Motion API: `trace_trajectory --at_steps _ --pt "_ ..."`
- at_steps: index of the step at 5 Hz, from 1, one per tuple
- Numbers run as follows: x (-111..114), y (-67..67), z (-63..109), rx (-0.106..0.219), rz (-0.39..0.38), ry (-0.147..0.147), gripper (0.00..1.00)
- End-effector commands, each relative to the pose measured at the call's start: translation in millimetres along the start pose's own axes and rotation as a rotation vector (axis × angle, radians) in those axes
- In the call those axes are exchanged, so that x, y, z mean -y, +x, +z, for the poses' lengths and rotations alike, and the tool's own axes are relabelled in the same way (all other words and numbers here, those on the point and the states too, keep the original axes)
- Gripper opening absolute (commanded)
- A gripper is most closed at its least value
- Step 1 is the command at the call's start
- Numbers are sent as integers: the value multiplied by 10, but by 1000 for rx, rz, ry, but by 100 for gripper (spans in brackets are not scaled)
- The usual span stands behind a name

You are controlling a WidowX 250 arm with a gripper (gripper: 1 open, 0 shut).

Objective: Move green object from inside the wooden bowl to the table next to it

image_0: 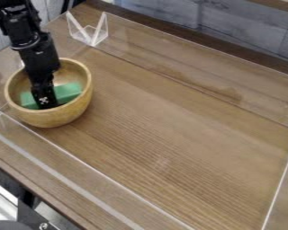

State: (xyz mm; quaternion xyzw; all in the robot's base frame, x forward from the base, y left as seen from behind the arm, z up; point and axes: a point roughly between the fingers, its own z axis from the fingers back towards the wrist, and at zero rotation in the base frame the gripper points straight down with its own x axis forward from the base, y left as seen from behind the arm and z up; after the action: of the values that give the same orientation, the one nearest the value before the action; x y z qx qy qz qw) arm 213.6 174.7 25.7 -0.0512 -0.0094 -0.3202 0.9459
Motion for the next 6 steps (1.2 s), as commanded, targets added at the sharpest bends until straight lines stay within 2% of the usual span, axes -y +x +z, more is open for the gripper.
trace_trajectory --at_steps 1,2,3,4,5,6 --pt "-92 29 276 28 63 35 0" --pt "-171 23 449 49 141 42 0" --pt "-251 40 749 85 232 71 0" --pt "-259 132 948 124 338 90 0" --pt "-247 193 1022 148 420 97 0" --pt "-235 246 1033 163 410 96 0"
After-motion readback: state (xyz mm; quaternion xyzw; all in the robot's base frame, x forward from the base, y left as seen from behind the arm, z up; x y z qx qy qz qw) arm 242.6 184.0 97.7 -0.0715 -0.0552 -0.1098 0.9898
